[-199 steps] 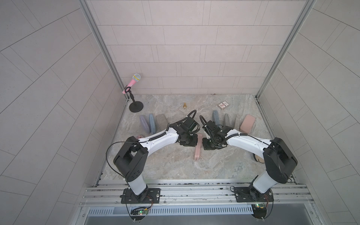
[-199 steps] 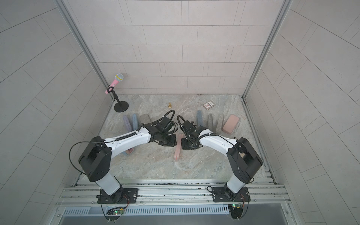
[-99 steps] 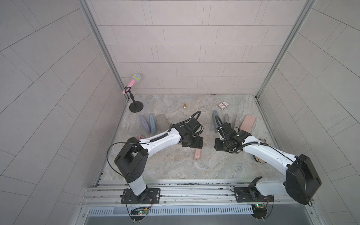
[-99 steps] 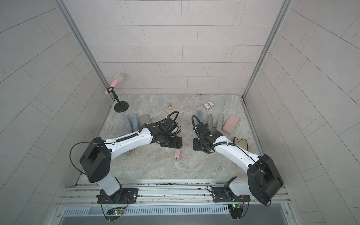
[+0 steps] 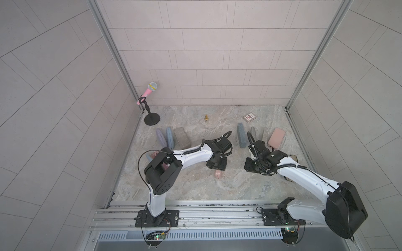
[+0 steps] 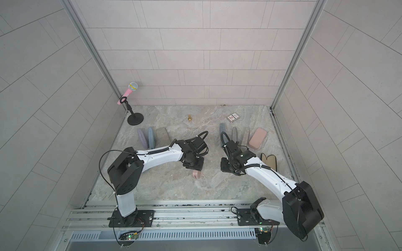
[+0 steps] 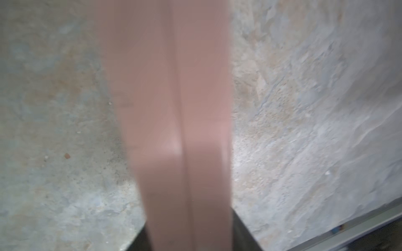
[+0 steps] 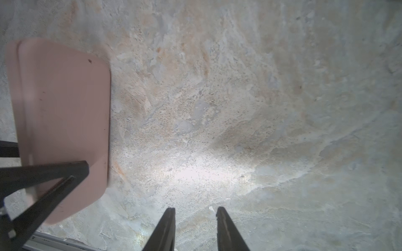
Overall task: Close the glasses case
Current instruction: Pick up the glasses case at the center of the board.
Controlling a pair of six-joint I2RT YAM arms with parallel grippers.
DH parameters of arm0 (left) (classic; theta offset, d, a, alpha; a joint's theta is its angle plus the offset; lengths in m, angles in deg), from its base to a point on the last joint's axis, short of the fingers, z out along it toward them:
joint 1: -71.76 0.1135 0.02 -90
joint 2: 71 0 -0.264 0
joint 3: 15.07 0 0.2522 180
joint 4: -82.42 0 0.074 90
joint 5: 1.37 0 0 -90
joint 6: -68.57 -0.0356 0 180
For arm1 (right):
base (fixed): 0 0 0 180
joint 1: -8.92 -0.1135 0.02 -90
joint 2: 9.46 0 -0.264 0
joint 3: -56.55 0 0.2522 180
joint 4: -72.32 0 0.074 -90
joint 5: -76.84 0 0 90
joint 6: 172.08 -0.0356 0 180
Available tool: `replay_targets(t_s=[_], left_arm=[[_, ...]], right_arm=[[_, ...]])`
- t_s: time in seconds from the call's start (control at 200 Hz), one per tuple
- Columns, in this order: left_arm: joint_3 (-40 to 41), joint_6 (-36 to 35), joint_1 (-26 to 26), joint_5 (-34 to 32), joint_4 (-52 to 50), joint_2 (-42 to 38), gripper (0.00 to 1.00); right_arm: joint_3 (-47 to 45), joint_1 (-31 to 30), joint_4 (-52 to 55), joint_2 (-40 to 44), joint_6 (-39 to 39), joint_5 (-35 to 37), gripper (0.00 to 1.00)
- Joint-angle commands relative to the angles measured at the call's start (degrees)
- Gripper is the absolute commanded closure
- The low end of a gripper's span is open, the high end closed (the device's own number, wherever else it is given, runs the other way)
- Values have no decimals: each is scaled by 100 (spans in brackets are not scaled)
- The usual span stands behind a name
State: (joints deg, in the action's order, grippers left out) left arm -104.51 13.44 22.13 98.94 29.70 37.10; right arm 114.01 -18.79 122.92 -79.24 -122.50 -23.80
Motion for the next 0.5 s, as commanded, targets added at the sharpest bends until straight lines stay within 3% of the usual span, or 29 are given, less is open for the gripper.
replay_targets(t_s=[0.0,0.215,0.495], left_arm=[[-409,68,14,-318,-232,62,70],[-1617,-186,347,-813,-1092,360,77],[-3306,-570,2001,-558,-1838,1177,76]], right_arm=[[-138,80,67,217,76,-68,65],[-210,146,129,328,205,-188,65],[31,151,377,237,349,-136,63]])
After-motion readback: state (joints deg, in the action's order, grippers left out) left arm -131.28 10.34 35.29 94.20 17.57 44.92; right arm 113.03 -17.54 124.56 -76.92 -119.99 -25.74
